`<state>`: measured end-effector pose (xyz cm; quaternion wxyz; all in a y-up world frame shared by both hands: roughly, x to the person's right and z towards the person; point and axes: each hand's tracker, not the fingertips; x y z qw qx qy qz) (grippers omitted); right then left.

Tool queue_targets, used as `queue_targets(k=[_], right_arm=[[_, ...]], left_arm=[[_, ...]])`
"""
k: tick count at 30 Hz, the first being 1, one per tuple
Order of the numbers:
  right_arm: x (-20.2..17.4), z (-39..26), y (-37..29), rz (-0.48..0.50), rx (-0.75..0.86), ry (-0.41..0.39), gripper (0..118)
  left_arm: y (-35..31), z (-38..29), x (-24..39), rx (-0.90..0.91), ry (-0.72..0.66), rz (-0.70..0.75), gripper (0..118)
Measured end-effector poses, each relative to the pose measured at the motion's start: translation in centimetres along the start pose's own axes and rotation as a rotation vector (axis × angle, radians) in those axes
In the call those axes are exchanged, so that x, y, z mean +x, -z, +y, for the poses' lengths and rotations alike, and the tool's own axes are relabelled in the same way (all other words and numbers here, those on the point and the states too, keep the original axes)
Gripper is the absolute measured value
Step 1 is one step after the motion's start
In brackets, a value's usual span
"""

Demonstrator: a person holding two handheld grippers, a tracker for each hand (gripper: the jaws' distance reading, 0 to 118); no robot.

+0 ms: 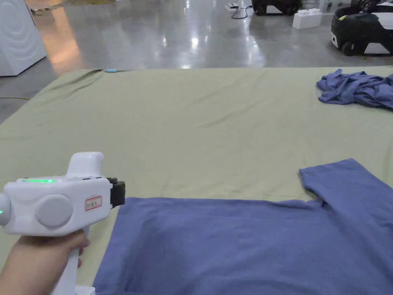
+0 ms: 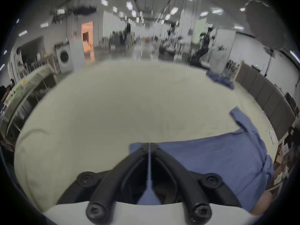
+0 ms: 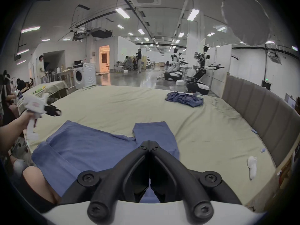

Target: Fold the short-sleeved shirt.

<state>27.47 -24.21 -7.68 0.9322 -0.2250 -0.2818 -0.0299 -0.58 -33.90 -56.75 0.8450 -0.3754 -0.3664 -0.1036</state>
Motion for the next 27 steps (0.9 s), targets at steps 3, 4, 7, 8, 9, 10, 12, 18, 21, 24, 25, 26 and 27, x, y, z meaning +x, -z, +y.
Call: queue_targets(k=[3, 4, 7, 8, 9, 10, 12, 18, 21, 24, 25, 26, 27], right_arm=[[-0.2, 0.2, 2.1, 0.018, -0.051, -0.029, 3], [0.0, -0.2, 2.9, 0.007, -0.061, -0.046, 3], [1.0, -0.3, 4.7, 0.021, -0.116, -0.04, 3], [1.4, -0.6, 5.5, 0.031, -0.134, -0.019, 3], [1.9, -0.6, 6.4, 0.035, -0.157, -0.002, 3], [2.5, -0.5, 7.6, 0.033, -0.169, 0.003, 3], [3.6, -0.6, 10.3, 0.022, -0.231, 0.018, 3], [7.8, -1.3, 21.6, 0.051, -0.496, 0.051, 116], [10.2, -2.4, 26.2, -0.015, -0.526, 0.196, 112], [11.9, -3.9, 28.1, 0.025, -0.651, 0.308, 60], [11.9, -4.1, 27.6, -0.057, -0.622, 0.246, 33], [12.0, -3.7, 26.9, 0.01, -0.582, 0.249, 18], [12.1, -3.4, 26.4, 0.016, -0.579, 0.242, 5]], left_arm=[[6.6, -1.0, -1.4, -0.178, -0.034, -0.02, 117], [7.8, -2.3, -1.6, -0.235, -0.061, 0.006, 118], [7.3, -2.4, -0.9, -0.138, 0.046, 0.06, 110], [6.8, -2.6, -0.5, -0.118, 0.072, 0.066, 98], [6.1, -2.8, -0.2, -0.081, 0.106, 0.082, 75], [5.5, -3.0, 0.0, -0.032, 0.133, 0.075, 6], [3.3, -3.2, 1.0, -0.023, 0.063, -0.018, 0], [-1.1, -2.4, 1.8, 0.031, 0.093, -0.064, 0], [-1.8, -2.0, 2.1, 0.027, 0.084, -0.082, 0], [-0.7, -2.0, 1.2, 0.001, 0.086, -0.069, 0], [-0.4, -2.1, 1.0, -0.012, 0.086, -0.069, 0], [-0.1, -2.2, 0.8, -0.024, 0.09, -0.074, 0], [-0.1, -2.5, 0.7, -0.031, 0.092, -0.073, 0]])
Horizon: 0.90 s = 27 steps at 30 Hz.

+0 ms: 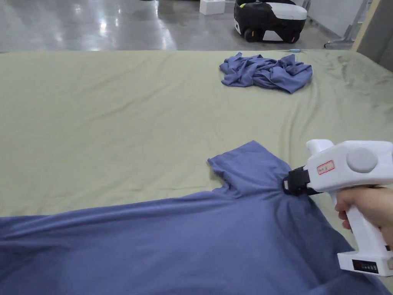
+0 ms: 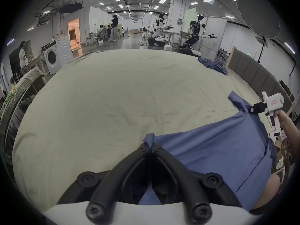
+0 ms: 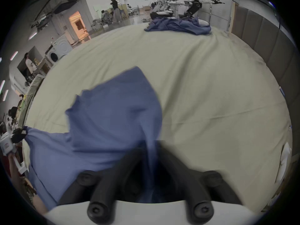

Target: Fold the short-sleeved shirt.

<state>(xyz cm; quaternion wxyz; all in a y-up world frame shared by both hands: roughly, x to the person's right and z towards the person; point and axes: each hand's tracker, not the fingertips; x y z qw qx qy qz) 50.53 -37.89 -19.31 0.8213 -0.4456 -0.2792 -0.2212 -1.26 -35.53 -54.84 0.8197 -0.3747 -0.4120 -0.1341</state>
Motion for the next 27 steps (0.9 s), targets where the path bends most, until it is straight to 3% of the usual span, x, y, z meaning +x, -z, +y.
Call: queue_targets(k=[2, 3, 5, 6, 10, 12, 19, 27], right_arm=[[0.0, -0.3, -1.2, 0.015, 0.042, -0.018, 3], [-0.3, -0.4, -1.7, 0.031, 0.053, -0.065, 3], [-1.7, -0.8, -3.8, -0.029, 0.103, -0.101, 3], [-1.8, -0.7, -4.8, -0.011, 0.138, -0.102, 3], [-2.8, 0.6, -9.5, 0.007, 0.241, -0.1, 3], [-3.1, 1.2, -11.6, -0.03, 0.305, -0.125, 3], [-3.3, 2.4, -17.7, -0.009, 0.393, -0.111, 3], [-3.7, -5.3, -20.6, 0.036, 0.37, -0.162, 3]], left_arm=[[-0.3, 0.2, -0.1, 0.026, 0.03, 0.031, 0], [-0.6, 0.3, -0.1, 0.036, 0.026, 0.031, 0], [-1.9, 1.0, 0.5, 0.067, 0.01, 0.021, 0], [-2.4, 1.1, 0.9, 0.073, -0.054, -0.035, 0], [-5.6, 3.9, 1.0, 0.145, -0.003, 0.004, 0], [-7.0, 5.2, 0.6, 0.189, -0.002, 0.01, 0], [-11.2, 7.7, 0.6, 0.266, -0.014, -0.001, 0], [-12.5, 1.3, 0.9, 0.183, 0.0, -0.015, 0]])
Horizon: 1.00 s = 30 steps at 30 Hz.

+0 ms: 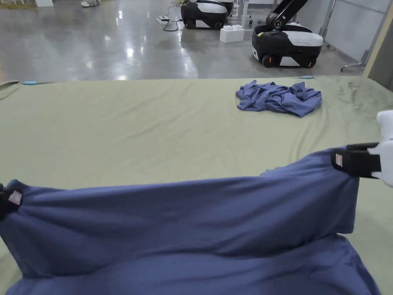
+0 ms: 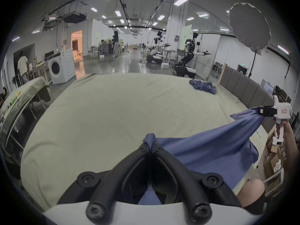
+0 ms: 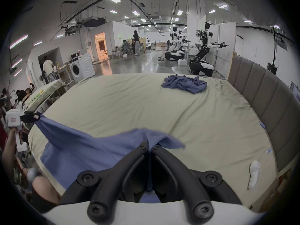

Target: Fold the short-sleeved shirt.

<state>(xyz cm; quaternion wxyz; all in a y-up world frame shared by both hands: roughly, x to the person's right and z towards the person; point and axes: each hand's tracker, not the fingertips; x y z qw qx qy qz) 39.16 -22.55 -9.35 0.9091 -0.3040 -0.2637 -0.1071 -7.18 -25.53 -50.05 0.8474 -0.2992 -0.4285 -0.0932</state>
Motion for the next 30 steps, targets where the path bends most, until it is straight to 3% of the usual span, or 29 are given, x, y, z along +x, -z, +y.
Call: queue_targets(k=[8, 11, 14, 16, 17, 18, 19, 20, 21, 22, 24, 25, 26, 27, 29, 30], right_arm=[[-0.7, -13.0, -4.0, 0.026, -0.161, -0.003, 3], [-0.6, -17.2, -2.3, -0.025, -0.251, 0.017, 3], [-0.3, -20.5, 0.0, -0.069, -0.271, 0.004, 3], [-0.2, -20.5, -0.9, -0.074, -0.18, 0.08, 6], [-0.2, -20.3, -1.3, -0.084, -0.175, 0.122, 21], [0.1, -20.2, -1.9, -0.087, -0.159, 0.134, 55], [0.1, -20.3, -2.5, -0.11, -0.155, 0.122, 112], [0.3, -20.6, -3.1, -0.146, -0.176, 0.111, 118], [0.2, -21.1, -4.8, -0.153, -0.121, 0.107, 116], [-0.1, -20.3, -7.1, -0.175, -0.122, 0.118, 116], [-0.7, -19.8, -10.6, -0.205, -0.11, 0.122, 109], [-1.1, -19.6, -12.4, -0.191, -0.076, 0.127, 80], [-3.0, -20.2, -12.6, -0.158, -0.026, 0.129, 35], [-3.9, -20.1, -13.6, -0.155, 0.005, 0.128, 4], [-5.8, -20.0, -14.9, -0.191, 0.038, 0.142, 3], [-5.6, -20.0, -14.5, -0.115, 0.025, 0.146, 3]], left_arm=[[-3.1, -12.4, -0.8, -0.178, -0.089, -0.049, 0], [-1.8, -16.3, -1.1, -0.254, -0.145, -0.069, 0], [-0.9, -18.5, -1.6, -0.19, -0.164, -0.065, 2], [-1.4, -18.5, -2.1, -0.139, -0.244, -0.068, 14], [-1.7, -18.5, -2.2, -0.127, -0.297, -0.091, 30], [-2.1, -18.5, -2.3, -0.126, -0.317, -0.133, 57], [-2.7, -18.3, -2.3, -0.136, -0.317, -0.17, 96], [-3.4, -18.0, -2.1, -0.178, -0.305, -0.174, 117], [-4.2, -17.7, -2.0, -0.234, -0.281, -0.139, 118], [-5.6, -17.4, -1.8, -0.233, -0.26, -0.12, 115], [-8.8, -17.1, -2.3, -0.115, -0.272, -0.209, 84], [-9.8, -16.8, -2.5, -0.106, -0.31, -0.249, 46], [-10.5, -16.5, -2.9, -0.105, -0.353, -0.279, 7], [-11.0, -16.5, -3.3, -0.091, -0.389, -0.304, 0], [-10.9, -16.0, -4.5, -0.089, -0.434, -0.36, 0], [-10.2, -15.7, -5.1, -0.119, -0.429, -0.43, 0]])
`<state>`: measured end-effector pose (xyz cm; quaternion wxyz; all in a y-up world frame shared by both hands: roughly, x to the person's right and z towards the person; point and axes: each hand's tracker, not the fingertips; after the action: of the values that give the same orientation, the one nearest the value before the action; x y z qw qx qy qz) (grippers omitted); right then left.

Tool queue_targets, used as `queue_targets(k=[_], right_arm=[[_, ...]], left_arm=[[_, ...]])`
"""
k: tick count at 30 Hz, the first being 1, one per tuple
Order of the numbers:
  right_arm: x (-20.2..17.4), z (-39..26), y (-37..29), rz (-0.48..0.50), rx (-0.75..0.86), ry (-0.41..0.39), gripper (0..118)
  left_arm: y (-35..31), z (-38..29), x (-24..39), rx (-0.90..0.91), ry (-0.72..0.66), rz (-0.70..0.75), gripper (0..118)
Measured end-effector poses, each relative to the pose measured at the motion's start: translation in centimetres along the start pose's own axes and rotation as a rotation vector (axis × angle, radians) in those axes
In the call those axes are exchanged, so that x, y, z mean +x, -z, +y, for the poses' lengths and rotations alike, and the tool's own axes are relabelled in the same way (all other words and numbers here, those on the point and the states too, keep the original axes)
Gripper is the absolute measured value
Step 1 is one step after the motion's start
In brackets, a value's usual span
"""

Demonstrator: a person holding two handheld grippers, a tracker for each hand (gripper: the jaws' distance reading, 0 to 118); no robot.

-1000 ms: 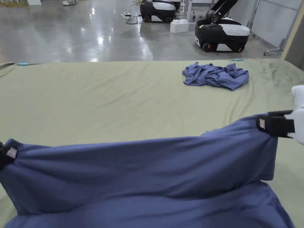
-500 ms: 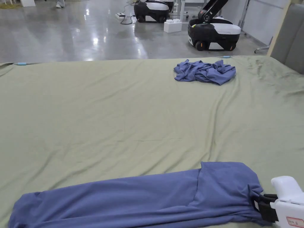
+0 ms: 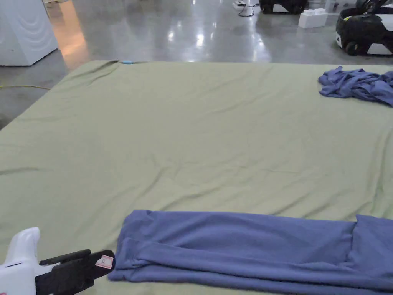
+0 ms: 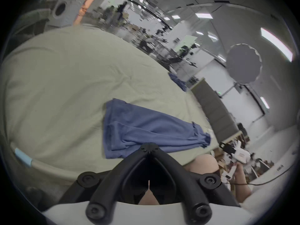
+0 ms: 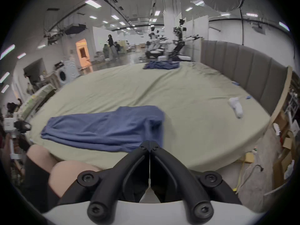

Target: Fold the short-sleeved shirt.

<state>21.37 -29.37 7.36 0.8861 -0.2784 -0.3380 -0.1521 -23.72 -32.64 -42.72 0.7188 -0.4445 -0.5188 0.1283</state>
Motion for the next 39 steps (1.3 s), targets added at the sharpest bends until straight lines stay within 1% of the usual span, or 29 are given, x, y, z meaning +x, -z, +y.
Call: queue_targets(k=[1, 2, 3, 4, 7, 8, 9, 10, 11, 12, 13, 14, 15, 16, 17, 18, 20, 21, 22, 23, 24, 25, 26, 27, 28, 30, 33, 36, 39], right_arm=[[-0.7, 0.1, -0.3, 0.054, -0.01, 0.005, 3], [-1.7, 0.2, -0.5, 0.063, -0.011, -0.001, 3], [-2.5, 0.3, -0.6, 0.063, -0.015, -0.012, 3], [-3.9, 0.6, -0.1, 0.063, -0.021, -0.022, 3], [-6.0, 1.7, 0.1, 0.112, -0.021, -0.049, 3], [-6.5, 2.1, 0.0, 0.126, -0.014, -0.061, 3], [-7.0, 2.4, -0.1, 0.126, -0.009, -0.069, 3], [-7.4, 2.8, 0.0, 0.127, -0.002, -0.077, 3], [-7.7, 3.1, 0.0, 0.128, 0.003, -0.076, 3], [-7.9, 3.3, 0.0, 0.131, 0.003, -0.072, 3], [-8.1, 3.5, 0.2, 0.139, -0.001, -0.062, 3], [-8.4, 3.7, 0.3, 0.142, -0.001, -0.053, 3], [-8.6, 3.8, 0.5, 0.143, -0.003, -0.048, 3], [-5.9, 3.0, 0.8, 0.17, -0.004, -0.017, 3], [-5.7, 3.1, 1.0, 0.176, -0.015, -0.014, 3], [-5.6, 3.1, 1.1, 0.174, -0.015, -0.015, 3], [-6.7, 3.0, 1.3, 0.176, -0.017, -0.053, 3], [-6.6, 3.1, 1.2, 0.178, -0.017, -0.061, 3], [-6.3, 3.2, 1.0, 0.188, -0.015, -0.067, 3], [-6.0, 3.2, 0.9, 0.2, -0.016, -0.069, 3], [-7.7, 3.4, 1.0, 0.202, -0.022, -0.079, 3], [-7.6, 3.4, 1.0, 0.209, -0.025, -0.082, 3], [-7.5, 3.3, 1.0, 0.211, -0.029, -0.089, 3], [-7.4, 3.3, 1.0, 0.205, -0.031, -0.1, 3], [-7.9, 3.4, 1.1, 0.195, -0.036, -0.112, 3], [-7.5, 3.3, 0.9, 0.204, -0.036, -0.115, 3], [-7.7, 3.3, 0.4, 0.223, -0.024, -0.109, 3], [-7.3, 3.3, 0.2, 0.239, -0.004, -0.106, 3], [-7.0, 2.9, -0.2, 0.263, 0.013, -0.101, 3]], left_arm=[[0.4, 0.6, -0.6, -0.018, 0.03, -0.024, 0], [0.9, 1.3, -1.5, -0.008, 0.043, -0.003, 0], [1.4, 1.7, -5.1, -0.042, 0.015, -0.025, 0], [2.1, 2.6, -7.3, -0.073, -0.04, -0.08, 0], [4.4, 3.9, -12.8, -0.16, -0.281, -0.177, 0], [5.2, 4.3, -14.4, -0.206, -0.367, -0.202, 8], [5.9, 4.5, -15.7, -0.213, -0.403, -0.205, 36], [7.0, 4.6, -16.6, -0.239, -0.41, -0.21, 96], [7.8, 3.6, -14.9, -0.24, -0.418, -0.293, 109], [8.3, 3.8, -14.5, -0.194, -0.442, -0.412, 115], [9.3, 4.3, -13.8, -0.206, -0.444, -0.414, 118], [10.4, 4.5, -13.4, -0.205, -0.431, -0.37, 118], [11.5, 4.7, -13.3, -0.196, -0.417, -0.369, 118], [12.9, 4.8, -12.7, -0.212, -0.376, -0.386, 118], [14.1, 4.8, -12.1, -0.238, -0.341, -0.375, 118], [14.8, 4.9, -11.5, -0.243, -0.338, -0.372, 118], [15.6, 4.8, -8.4, -0.28, -0.32, -0.348, 116], [15.6, 4.9, -7.9, -0.285, -0.292, -0.323, 79], [15.6, 4.9, -7.4, -0.289, -0.244, -0.258, 9], [16.1, 5.1, -7.6, -0.315, -0.2, -0.152, 8], [15.7, 4.8, -7.4, -0.343, -0.203, -0.078, 8], [15.3, 4.7, -8.2, -0.368, -0.206, -0.093, 8], [14.8, 5.3, -8.6, -0.367, -0.238, -0.175, 8], [14.2, 6.0, -8.6, -0.344, -0.257, -0.154, 8], [12.9, 6.6, -8.7, -0.315, -0.251, -0.079, 8], [10.9, 7.5, -8.5, -0.32, -0.245, -0.097, 8], [8.1, 9.1, -8.2, -0.313, -0.184, 0.055, 8], [4.9, 11.0, -8.8, -0.33, -0.225, 0.143, 8], [2.7, 12.3, -7.2, -0.367, -0.175, 0.353, 8]])
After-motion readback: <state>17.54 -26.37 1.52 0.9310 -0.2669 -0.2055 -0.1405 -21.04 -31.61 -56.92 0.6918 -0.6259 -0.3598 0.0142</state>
